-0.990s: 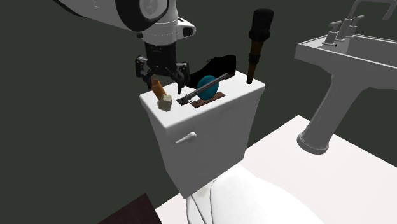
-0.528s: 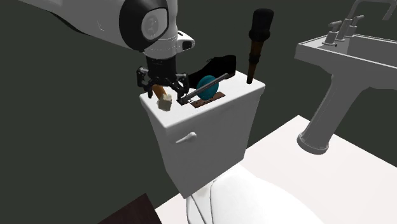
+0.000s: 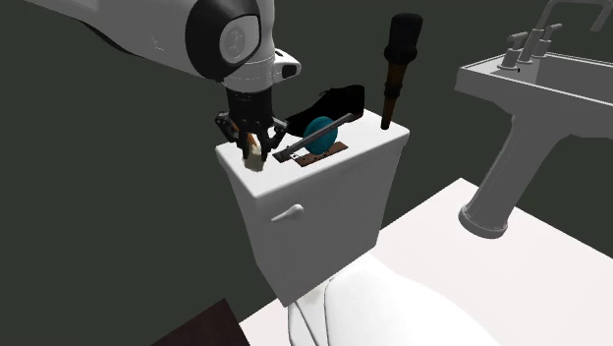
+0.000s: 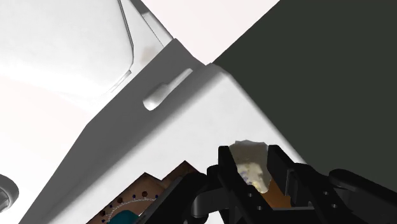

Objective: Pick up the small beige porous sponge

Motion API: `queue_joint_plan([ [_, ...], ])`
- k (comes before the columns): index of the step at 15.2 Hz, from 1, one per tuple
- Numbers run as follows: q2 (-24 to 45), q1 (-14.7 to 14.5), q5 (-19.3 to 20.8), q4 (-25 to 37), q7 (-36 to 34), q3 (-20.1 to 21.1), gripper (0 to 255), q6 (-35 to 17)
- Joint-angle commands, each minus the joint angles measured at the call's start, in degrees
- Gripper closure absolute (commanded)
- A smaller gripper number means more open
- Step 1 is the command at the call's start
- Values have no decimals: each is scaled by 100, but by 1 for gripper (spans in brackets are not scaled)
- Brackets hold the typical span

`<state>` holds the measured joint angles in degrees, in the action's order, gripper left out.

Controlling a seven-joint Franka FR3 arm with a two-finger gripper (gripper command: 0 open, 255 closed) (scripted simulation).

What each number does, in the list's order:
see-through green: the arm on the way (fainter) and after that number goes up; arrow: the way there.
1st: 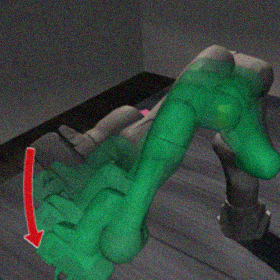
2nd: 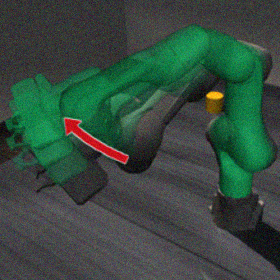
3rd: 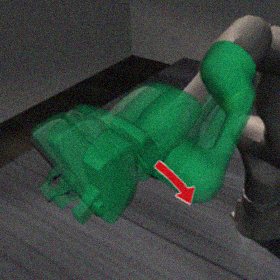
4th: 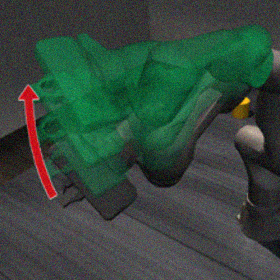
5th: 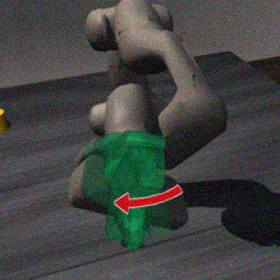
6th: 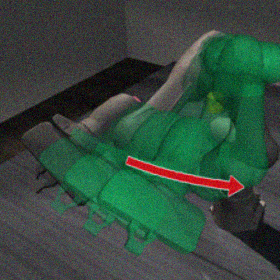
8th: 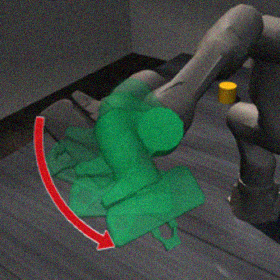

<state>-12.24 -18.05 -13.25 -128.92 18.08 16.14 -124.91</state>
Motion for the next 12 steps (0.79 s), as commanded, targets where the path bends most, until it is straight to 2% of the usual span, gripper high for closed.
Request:
queue_joint_plan([
  [1,5,0,1,-2,0,0,255,1],
  [3,-5,0,-2,-14,4,-2,255,-1],
  [12,-184,23,40,513,-77,-53,255,700],
])
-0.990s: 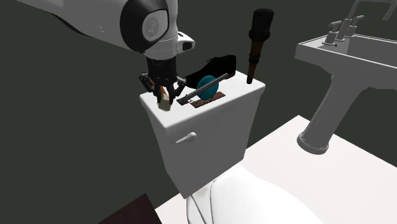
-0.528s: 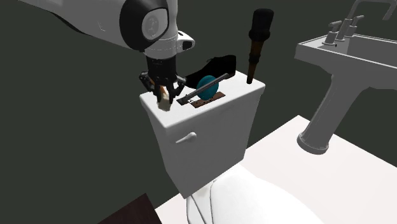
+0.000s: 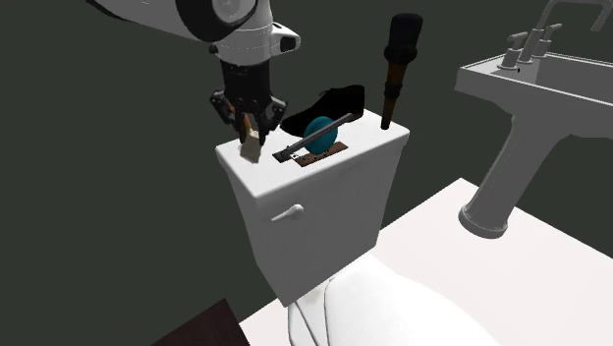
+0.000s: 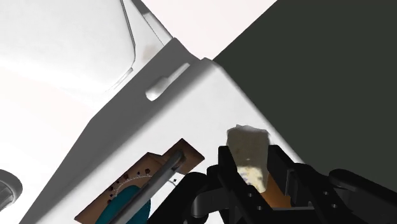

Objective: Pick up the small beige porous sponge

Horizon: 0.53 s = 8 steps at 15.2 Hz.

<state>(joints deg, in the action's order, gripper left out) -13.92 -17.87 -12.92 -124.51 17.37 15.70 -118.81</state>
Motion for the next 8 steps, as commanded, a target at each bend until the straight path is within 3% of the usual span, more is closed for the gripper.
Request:
queue_joint_plan([
  [1,-30,7,12,135,-17,-14,255,167],
  [8,-77,21,40,485,-67,-40,255,561],
])
